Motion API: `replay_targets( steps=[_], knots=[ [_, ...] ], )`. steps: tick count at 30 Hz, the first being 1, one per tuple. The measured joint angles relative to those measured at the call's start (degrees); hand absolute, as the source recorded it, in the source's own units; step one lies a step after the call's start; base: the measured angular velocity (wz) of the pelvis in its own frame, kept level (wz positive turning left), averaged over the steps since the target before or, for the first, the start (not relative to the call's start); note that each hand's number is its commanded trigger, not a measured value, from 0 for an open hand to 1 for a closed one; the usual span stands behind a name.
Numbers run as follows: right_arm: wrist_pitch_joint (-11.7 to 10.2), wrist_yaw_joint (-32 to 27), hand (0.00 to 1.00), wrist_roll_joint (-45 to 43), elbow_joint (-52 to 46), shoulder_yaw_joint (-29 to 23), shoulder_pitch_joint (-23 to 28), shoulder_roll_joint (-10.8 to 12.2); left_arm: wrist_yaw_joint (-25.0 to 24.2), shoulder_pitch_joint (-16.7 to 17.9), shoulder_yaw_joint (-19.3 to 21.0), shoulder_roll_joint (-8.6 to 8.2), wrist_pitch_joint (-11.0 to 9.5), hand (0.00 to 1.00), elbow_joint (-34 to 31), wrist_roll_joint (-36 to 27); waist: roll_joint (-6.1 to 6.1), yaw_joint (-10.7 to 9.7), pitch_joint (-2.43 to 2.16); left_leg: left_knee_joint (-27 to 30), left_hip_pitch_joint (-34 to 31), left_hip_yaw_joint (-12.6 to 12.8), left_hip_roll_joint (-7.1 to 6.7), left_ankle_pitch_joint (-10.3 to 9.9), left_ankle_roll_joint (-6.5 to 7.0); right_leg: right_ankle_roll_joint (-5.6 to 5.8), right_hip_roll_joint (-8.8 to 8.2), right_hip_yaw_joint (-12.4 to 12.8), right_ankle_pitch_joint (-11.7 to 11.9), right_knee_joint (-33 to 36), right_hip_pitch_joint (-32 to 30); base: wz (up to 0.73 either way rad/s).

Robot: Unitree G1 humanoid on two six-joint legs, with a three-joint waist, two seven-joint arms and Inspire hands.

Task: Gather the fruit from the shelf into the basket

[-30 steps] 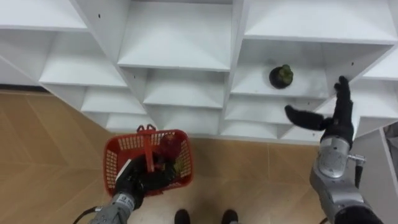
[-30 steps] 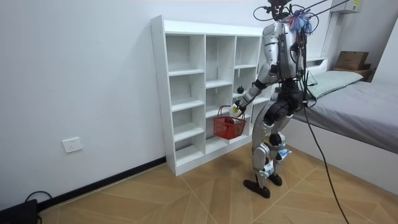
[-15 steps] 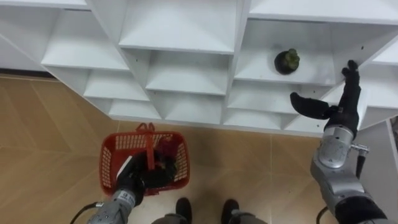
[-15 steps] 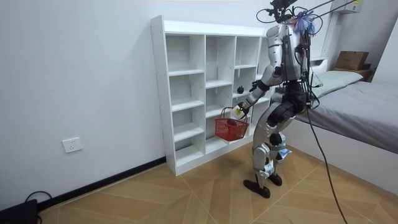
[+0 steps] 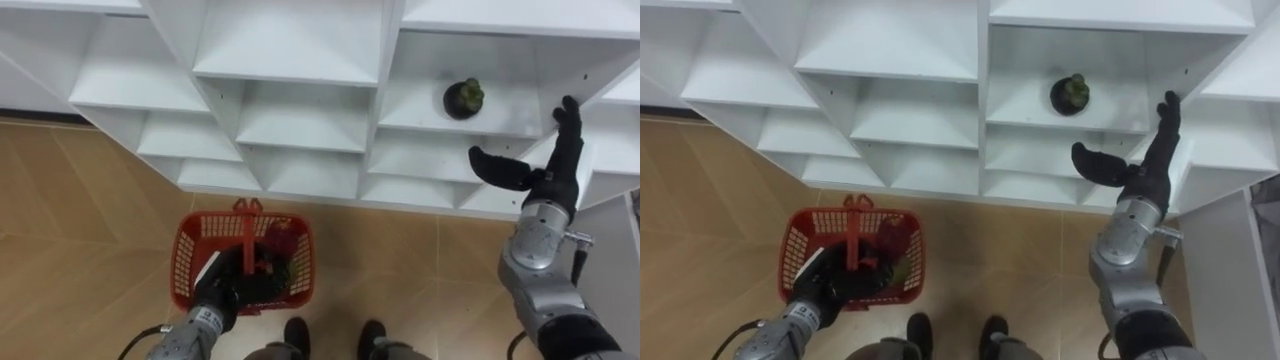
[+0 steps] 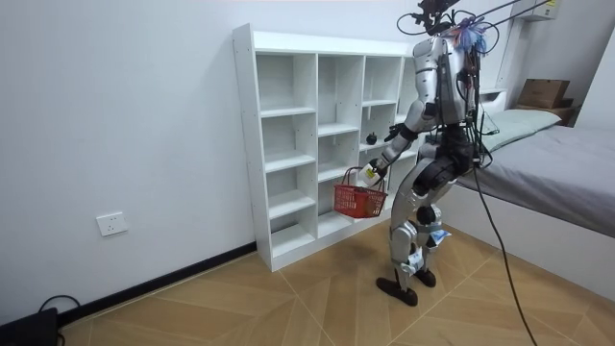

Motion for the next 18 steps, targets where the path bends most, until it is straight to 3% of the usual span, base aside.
replay_targets(
  steps=[9,18],
  knots=[
    [-0.01,-0.37,0.00,-0.04,-0.06,0.05,-0.11,0.20,0.04,-0.43,0.01,-0.23,0.00,1.00,0.14,-0.52,0.30,0.79,0.19,-0.35,-0.06,0.04,0.02,0.02,-0.01,-0.03,0.05,0.08,0.01,-0.09,-0.14,0.00],
    [-0.03,-1.13,0.00,0.65,-1.54,0.18,-0.14,1.86,0.29,-0.83,-1.22,-1.83,0.00,1.00,0.09,-0.61,0.35,1.09,0.15,-0.37,-0.06,0.43,0.44,0.07,-0.17,-0.21,0.65,0.38,0.51,-1.00,-0.09,-0.02]
  ],
)
